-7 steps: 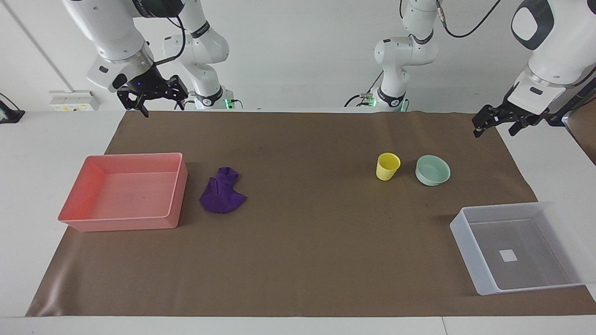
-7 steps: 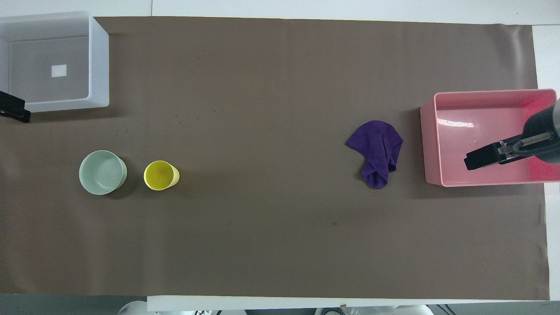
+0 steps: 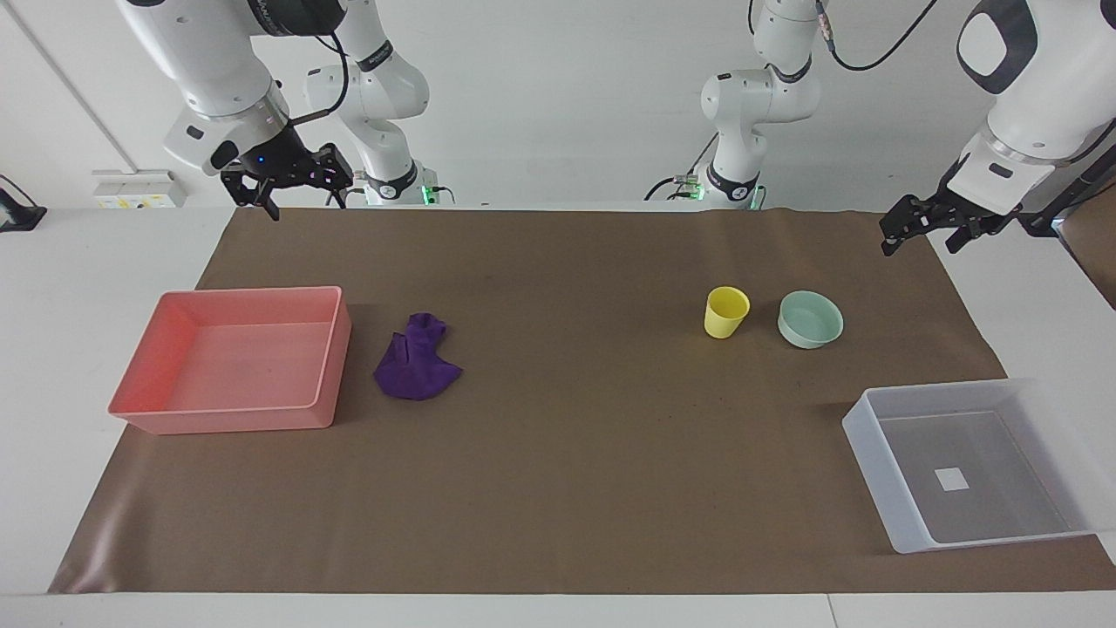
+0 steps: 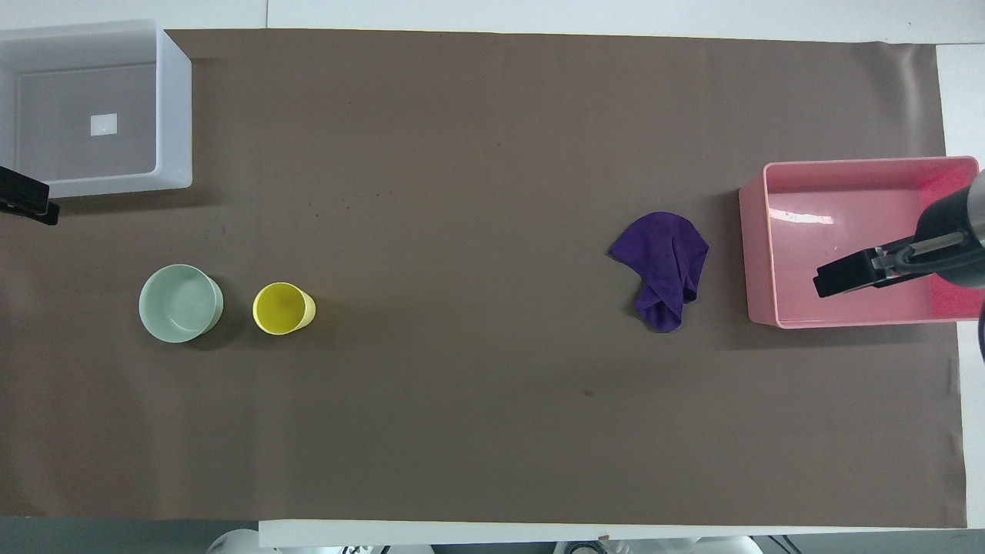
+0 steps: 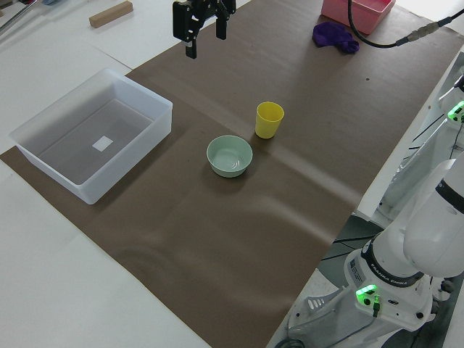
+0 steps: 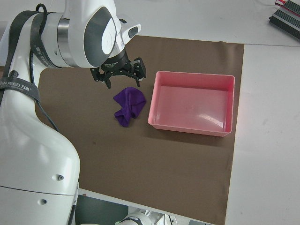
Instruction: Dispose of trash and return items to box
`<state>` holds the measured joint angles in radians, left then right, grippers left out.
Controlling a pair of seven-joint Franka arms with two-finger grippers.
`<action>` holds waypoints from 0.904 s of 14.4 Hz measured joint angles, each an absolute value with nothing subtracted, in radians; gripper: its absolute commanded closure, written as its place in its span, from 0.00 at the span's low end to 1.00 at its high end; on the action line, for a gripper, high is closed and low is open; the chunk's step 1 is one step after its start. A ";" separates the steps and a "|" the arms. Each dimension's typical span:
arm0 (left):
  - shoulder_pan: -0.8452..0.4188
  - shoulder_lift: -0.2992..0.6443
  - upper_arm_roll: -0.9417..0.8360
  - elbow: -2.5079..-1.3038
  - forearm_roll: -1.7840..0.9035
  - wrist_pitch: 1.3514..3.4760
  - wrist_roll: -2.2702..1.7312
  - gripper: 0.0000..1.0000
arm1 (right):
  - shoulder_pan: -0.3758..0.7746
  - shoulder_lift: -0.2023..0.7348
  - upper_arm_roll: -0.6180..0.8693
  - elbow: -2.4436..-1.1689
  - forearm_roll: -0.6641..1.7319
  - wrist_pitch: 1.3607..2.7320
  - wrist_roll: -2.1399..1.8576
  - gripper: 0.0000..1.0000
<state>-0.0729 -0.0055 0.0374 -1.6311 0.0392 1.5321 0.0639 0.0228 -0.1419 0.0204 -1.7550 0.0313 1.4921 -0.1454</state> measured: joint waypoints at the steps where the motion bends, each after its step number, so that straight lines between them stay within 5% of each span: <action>1: -0.071 -0.039 0.039 -1.718 0.039 1.606 0.055 0.00 | 0.026 -0.145 0.021 -1.781 0.040 1.523 -0.145 0.01; 6: -0.033 -0.229 0.051 -2.241 0.038 1.990 -0.006 0.00 | 0.098 -0.088 0.023 -1.953 0.055 1.788 -0.135 0.01; 10: -0.008 -0.234 0.052 -2.458 0.037 2.223 -0.009 0.00 | 0.142 0.038 0.024 -2.071 0.055 2.058 -0.125 0.04; 13: -0.007 -0.187 0.052 -2.513 0.037 2.322 -0.010 0.01 | 0.167 0.130 0.024 -2.105 0.055 2.191 -0.116 0.11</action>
